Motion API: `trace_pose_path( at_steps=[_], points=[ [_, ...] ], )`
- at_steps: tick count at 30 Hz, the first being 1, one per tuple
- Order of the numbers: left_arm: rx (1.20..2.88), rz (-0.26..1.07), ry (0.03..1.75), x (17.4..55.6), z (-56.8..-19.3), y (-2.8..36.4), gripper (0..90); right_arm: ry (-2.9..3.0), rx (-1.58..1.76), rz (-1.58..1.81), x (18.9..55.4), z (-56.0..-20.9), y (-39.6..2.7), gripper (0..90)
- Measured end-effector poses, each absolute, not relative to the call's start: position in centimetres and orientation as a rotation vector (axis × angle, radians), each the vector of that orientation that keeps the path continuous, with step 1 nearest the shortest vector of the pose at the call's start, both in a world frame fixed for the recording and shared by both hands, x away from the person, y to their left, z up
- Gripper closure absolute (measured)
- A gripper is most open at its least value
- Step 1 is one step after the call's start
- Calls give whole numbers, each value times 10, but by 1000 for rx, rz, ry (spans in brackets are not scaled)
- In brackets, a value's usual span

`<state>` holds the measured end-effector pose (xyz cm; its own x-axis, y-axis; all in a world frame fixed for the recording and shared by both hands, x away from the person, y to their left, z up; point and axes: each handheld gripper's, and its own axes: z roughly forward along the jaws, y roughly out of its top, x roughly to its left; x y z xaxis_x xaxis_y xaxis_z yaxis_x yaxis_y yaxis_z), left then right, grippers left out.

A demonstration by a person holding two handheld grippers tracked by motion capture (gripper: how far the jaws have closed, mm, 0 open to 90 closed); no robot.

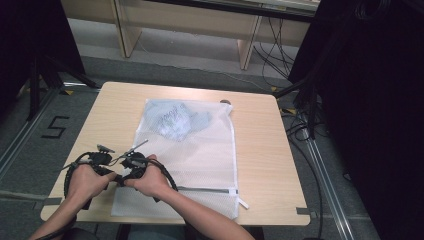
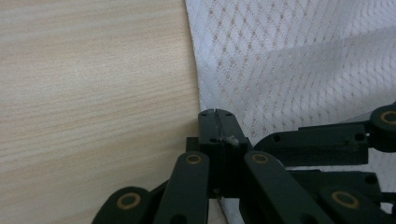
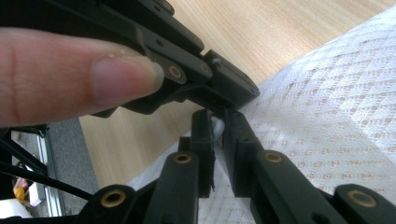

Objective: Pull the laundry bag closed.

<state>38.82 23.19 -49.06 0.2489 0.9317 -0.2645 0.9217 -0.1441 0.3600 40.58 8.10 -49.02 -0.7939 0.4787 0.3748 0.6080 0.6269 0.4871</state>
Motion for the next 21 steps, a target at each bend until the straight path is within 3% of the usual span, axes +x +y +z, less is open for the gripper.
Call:
trace_pose_path(
  at_steps=[21],
  points=[
    [2142, 128, 1622, 381, -491, 220, 899, -2605, -1014, -949, 396, -488, 68, 871]
  ],
)
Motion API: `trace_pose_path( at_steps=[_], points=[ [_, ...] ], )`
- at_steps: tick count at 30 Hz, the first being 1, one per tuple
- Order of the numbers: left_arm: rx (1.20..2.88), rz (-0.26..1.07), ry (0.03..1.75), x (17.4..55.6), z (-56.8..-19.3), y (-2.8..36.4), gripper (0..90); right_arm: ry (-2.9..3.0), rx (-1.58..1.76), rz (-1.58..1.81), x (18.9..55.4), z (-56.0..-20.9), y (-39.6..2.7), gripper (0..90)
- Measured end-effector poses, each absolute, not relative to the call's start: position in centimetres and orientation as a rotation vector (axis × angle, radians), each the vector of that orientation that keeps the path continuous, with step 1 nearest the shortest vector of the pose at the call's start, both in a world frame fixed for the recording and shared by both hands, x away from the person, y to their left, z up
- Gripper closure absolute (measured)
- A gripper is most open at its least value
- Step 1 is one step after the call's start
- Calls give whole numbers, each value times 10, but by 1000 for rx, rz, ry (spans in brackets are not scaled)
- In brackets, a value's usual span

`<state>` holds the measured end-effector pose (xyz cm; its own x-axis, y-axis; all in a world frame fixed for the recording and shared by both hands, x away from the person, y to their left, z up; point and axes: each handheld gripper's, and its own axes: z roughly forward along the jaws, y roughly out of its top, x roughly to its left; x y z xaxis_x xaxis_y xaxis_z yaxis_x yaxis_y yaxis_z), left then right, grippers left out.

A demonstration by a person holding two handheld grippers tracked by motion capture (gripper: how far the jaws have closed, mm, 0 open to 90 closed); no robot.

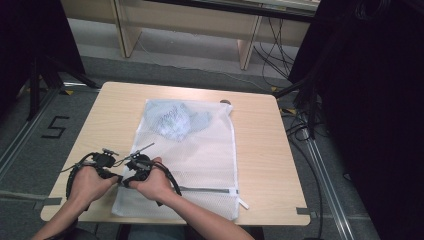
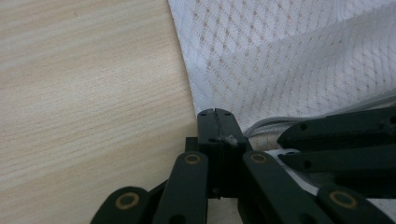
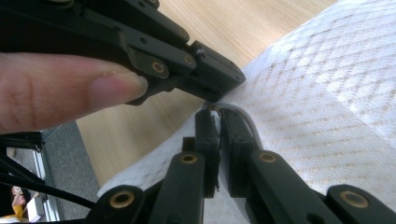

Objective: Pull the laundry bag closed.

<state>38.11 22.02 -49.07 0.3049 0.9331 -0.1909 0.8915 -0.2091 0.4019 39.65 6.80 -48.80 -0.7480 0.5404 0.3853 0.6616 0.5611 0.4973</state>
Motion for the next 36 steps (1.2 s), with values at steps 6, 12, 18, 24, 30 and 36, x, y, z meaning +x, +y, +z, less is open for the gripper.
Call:
trace_pose_path(
  at_steps=[6, 12, 18, 24, 30, 36],
  points=[
    [2140, 122, 1624, 382, -491, 221, 899, -2567, -1015, -955, 398, -488, 68, 870],
    [2126, 107, 1629, 382, -491, 224, 899, -2572, -992, -940, 400, -488, 71, 864],
    [2126, 107, 1630, 383, -491, 224, 899, -2601, -970, -925, 401, -492, 75, 832],
    [2128, 110, 1629, 382, -491, 223, 899, -2557, -1014, -949, 400, -495, 76, 868],
    [2140, 128, 1619, 381, -491, 221, 899, -2555, -1077, -928, 400, -493, 73, 871],
    [2141, 127, 1616, 380, -491, 222, 900, -2605, -1140, -902, 397, -490, 70, 871]
  ],
)
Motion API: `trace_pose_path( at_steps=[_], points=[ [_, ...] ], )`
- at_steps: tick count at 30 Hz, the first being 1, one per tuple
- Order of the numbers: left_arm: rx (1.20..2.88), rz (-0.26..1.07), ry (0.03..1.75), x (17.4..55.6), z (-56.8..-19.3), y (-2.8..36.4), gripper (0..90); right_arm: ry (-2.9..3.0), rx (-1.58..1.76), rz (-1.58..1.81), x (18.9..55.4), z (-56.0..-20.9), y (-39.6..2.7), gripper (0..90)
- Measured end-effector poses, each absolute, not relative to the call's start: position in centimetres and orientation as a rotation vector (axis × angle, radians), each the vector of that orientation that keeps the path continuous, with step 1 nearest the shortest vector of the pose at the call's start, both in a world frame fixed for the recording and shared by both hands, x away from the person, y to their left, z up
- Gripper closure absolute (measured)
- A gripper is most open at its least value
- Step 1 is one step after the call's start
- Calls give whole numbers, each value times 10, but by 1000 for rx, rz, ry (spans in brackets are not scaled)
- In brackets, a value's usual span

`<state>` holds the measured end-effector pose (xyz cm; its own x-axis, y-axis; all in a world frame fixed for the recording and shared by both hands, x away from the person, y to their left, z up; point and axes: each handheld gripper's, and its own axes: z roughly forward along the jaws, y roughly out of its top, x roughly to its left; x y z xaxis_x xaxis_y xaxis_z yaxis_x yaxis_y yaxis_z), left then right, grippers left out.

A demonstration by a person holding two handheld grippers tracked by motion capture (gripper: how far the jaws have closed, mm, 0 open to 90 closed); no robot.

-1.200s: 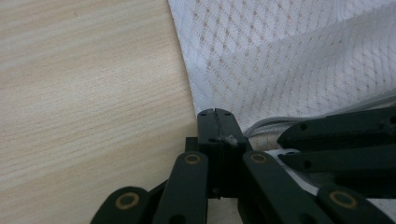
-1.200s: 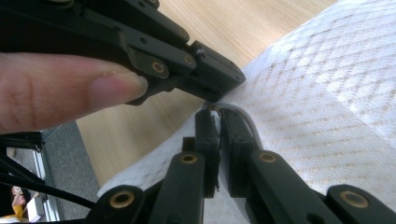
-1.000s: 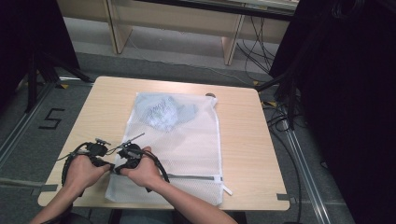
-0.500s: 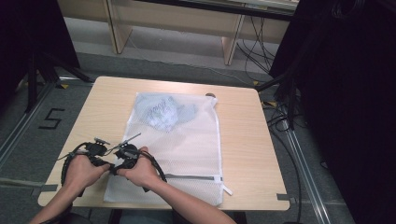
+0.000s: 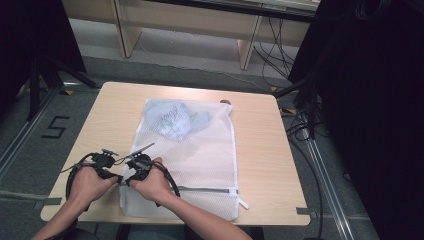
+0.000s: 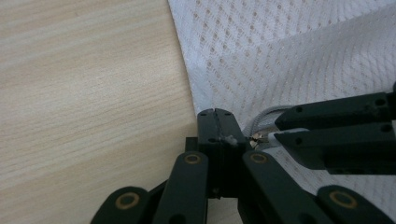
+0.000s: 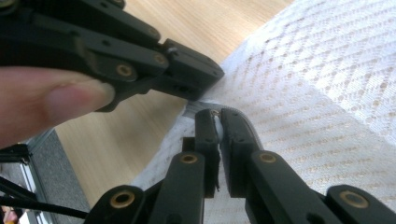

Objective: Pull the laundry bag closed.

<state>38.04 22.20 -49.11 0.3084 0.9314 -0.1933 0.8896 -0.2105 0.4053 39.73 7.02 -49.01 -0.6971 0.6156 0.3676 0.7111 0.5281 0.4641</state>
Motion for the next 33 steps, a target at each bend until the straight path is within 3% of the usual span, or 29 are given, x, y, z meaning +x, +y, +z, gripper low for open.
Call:
trace_pose_path(
  at_steps=[33],
  points=[
    [2134, 121, 1619, 381, -491, 222, 900, -2615, -1123, -860, 394, -478, 50, 871]
  ],
)
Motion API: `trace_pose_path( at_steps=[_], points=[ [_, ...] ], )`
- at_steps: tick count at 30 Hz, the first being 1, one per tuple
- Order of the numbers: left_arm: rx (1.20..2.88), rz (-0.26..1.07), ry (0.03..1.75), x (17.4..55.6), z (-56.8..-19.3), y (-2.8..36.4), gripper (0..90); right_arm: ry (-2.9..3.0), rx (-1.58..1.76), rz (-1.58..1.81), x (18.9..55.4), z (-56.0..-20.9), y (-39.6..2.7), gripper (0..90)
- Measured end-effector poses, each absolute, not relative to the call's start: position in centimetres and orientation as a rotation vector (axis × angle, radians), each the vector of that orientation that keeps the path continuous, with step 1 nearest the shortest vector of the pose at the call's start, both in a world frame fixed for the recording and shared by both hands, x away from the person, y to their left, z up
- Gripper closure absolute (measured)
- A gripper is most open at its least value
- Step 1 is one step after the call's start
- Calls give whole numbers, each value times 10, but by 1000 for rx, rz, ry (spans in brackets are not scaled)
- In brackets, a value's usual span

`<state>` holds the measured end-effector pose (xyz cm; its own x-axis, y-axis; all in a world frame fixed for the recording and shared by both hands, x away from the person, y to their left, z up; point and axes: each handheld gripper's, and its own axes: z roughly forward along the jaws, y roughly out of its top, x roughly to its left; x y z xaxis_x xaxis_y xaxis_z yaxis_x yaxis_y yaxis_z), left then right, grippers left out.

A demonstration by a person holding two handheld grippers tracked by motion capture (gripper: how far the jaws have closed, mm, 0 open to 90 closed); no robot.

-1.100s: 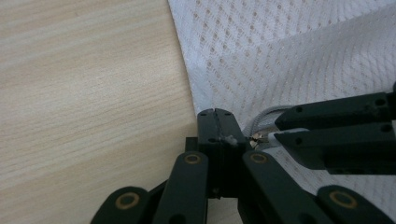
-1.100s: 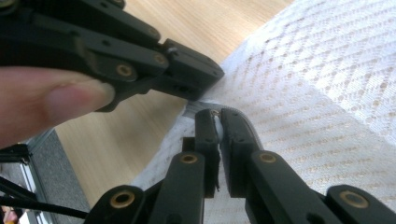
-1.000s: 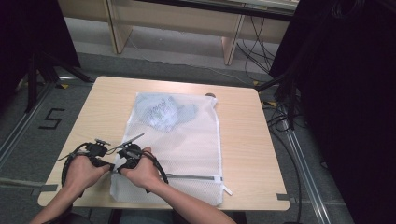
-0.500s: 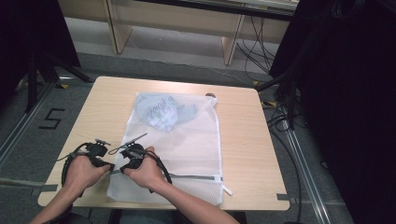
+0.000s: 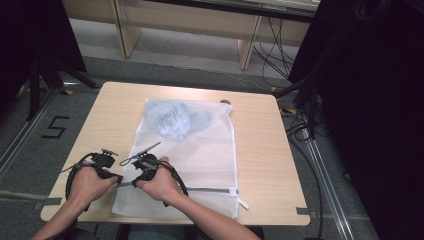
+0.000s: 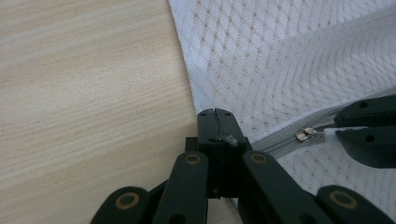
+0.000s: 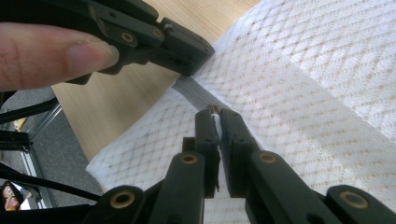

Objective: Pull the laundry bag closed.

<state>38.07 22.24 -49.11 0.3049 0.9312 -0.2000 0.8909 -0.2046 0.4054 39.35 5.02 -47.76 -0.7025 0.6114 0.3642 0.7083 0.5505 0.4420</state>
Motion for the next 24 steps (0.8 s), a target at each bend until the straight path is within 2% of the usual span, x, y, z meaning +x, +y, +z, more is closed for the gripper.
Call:
trace_pose_path(
  at_steps=[24],
  points=[
    [2135, 121, 1617, 381, -491, 223, 899, -2656, -1079, -800, 399, -474, 41, 871]
  ],
)
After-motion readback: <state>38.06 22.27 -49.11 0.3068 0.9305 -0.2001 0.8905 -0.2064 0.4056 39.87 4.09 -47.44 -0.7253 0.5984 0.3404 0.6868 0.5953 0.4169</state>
